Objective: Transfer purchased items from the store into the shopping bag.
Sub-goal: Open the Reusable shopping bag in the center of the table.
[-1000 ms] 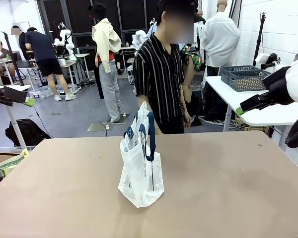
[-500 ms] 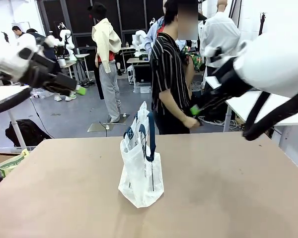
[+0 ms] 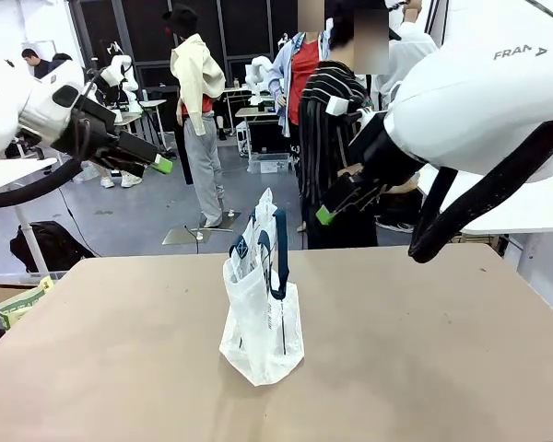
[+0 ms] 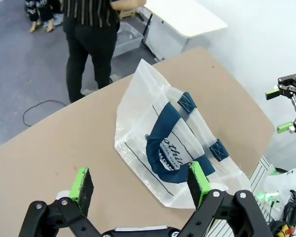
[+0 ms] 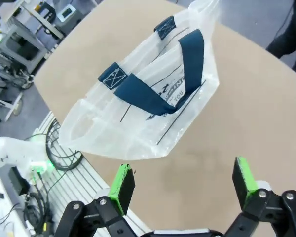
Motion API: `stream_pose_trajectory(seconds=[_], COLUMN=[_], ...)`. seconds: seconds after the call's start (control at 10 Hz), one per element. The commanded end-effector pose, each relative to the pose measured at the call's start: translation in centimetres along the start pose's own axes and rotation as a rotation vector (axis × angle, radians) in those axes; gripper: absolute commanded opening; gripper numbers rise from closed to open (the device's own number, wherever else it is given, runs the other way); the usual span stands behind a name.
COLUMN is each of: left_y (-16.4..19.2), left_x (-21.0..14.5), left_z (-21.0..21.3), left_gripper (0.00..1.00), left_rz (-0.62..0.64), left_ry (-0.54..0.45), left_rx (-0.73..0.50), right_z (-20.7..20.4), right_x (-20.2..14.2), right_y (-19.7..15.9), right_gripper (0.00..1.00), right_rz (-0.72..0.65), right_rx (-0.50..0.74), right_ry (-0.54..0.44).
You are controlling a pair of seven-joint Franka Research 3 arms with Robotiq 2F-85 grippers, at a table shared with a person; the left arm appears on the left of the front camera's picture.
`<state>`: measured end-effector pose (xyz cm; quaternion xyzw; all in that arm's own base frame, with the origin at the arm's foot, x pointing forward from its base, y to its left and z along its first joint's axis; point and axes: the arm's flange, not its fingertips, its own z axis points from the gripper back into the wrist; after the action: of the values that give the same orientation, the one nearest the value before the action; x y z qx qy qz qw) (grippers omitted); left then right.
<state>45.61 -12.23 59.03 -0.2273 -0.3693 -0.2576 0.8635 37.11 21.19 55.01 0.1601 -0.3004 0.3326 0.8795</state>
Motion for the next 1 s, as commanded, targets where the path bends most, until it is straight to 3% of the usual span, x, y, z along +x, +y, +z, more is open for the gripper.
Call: stream_pose_trajectory(seconds=[0.0, 0.4, 0.9], left_y=[-0.3, -1.3, -1.8], left_x=[1.2, 5.4, 5.3], left_z=[-3.7, -11.0, -17.5], left_gripper=[1.0, 1.0, 1.0], left_rz=[0.02, 0.011, 0.035], left_ry=[0.041, 0.136, 0.245], left_rx=[-0.018, -0.078, -0.109], right_z=[-1.0, -4.5, -8.6], right_x=[1.0, 3.6, 6.3], right_y=[2.3, 5.5, 6.4], right_gripper=[1.0, 1.0, 1.0], right_rz=[0.027, 0.017, -0.098], right_rx=[0.033, 0.046, 0.156], right_ry=[0.017, 0.093, 0.132])
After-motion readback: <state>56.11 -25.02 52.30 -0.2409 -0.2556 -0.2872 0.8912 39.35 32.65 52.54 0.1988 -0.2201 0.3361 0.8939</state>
